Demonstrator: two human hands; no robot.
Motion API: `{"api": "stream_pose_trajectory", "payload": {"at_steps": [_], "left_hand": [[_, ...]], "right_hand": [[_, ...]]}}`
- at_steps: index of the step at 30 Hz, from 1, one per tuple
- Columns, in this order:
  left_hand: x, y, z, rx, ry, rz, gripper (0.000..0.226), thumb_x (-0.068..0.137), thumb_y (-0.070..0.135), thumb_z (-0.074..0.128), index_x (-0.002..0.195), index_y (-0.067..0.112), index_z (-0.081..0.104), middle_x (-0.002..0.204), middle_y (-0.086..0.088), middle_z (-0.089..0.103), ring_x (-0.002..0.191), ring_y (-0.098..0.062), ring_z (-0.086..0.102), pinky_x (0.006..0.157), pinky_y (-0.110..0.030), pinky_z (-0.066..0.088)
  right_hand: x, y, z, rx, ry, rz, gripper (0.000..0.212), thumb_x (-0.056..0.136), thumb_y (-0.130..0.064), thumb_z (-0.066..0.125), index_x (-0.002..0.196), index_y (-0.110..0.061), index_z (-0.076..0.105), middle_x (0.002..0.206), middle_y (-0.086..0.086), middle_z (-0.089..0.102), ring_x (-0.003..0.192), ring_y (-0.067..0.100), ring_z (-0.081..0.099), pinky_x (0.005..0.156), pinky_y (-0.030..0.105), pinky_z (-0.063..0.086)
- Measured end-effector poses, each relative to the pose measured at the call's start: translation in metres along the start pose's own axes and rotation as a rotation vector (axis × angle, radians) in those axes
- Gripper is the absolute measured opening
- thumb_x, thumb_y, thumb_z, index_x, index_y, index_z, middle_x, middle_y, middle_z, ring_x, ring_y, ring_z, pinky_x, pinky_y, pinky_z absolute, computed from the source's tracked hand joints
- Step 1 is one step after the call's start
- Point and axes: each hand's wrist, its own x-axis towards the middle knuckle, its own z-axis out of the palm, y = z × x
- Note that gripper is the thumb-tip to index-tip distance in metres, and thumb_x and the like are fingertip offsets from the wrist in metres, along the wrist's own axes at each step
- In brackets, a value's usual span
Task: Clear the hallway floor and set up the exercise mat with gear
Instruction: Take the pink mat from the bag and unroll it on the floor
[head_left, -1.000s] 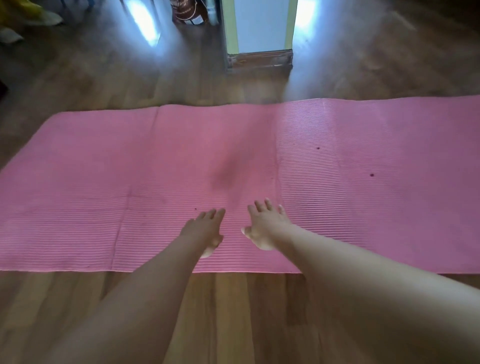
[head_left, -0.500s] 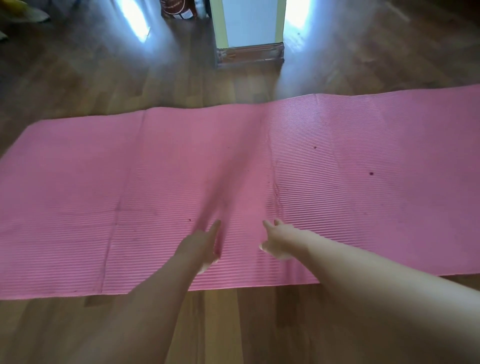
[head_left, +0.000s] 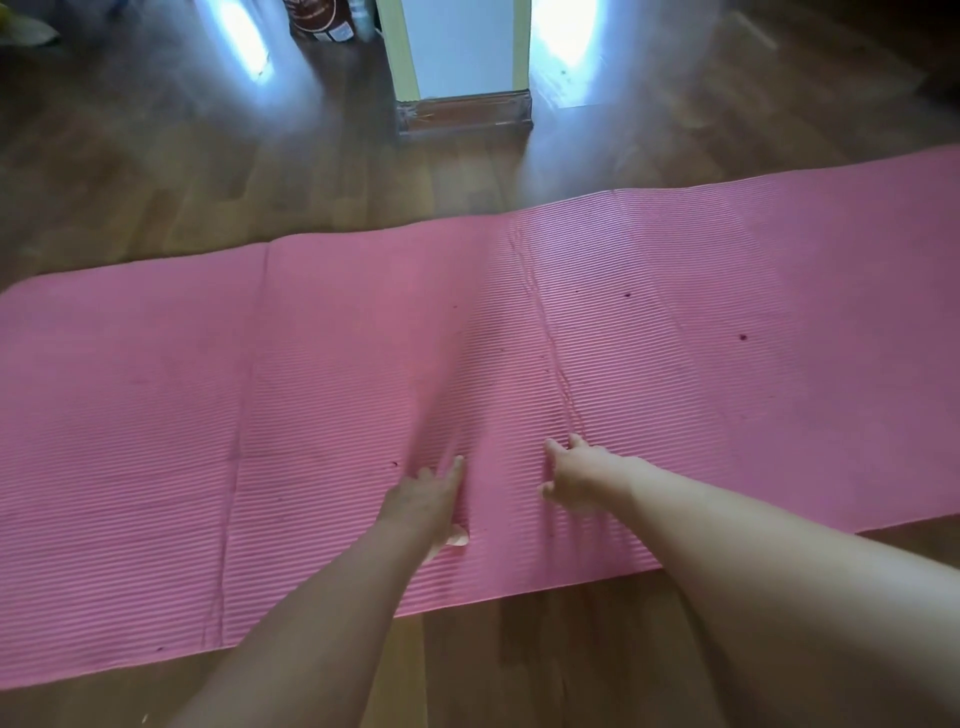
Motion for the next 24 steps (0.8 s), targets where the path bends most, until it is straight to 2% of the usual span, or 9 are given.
{"api": "stream_pose_trajectory", "payload": {"at_steps": [6, 24], "left_hand": [[0.013, 0.011, -0.009, 0.011, -0.001, -0.038, 0.096, 0.084, 0.038, 0.066, 0.151, 0.028, -0.001, 0.139, -0.018, 0.038, 0.126, -0.035, 0.041, 0.102, -0.045, 0.04], [0.027, 0.038, -0.009, -0.019, 0.046, -0.006, 0.084, 0.088, 0.037, 0.059, 0.151, 0.031, 0.004, 0.142, -0.017, 0.032, 0.131, -0.034, 0.032, 0.106, -0.048, 0.034]], "right_hand": [[0.006, 0.009, 0.0, 0.035, 0.018, -0.032, 0.065, 0.098, -0.036, 0.039, 0.151, -0.019, 0.007, 0.159, 0.012, 0.0, 0.144, 0.037, 0.008, 0.114, 0.051, 0.017], [-0.002, 0.025, -0.018, 0.044, 0.11, -0.071, 0.064, 0.097, -0.039, 0.043, 0.15, -0.016, 0.015, 0.158, 0.011, 0.008, 0.144, 0.034, 0.011, 0.116, 0.048, 0.018]]}}
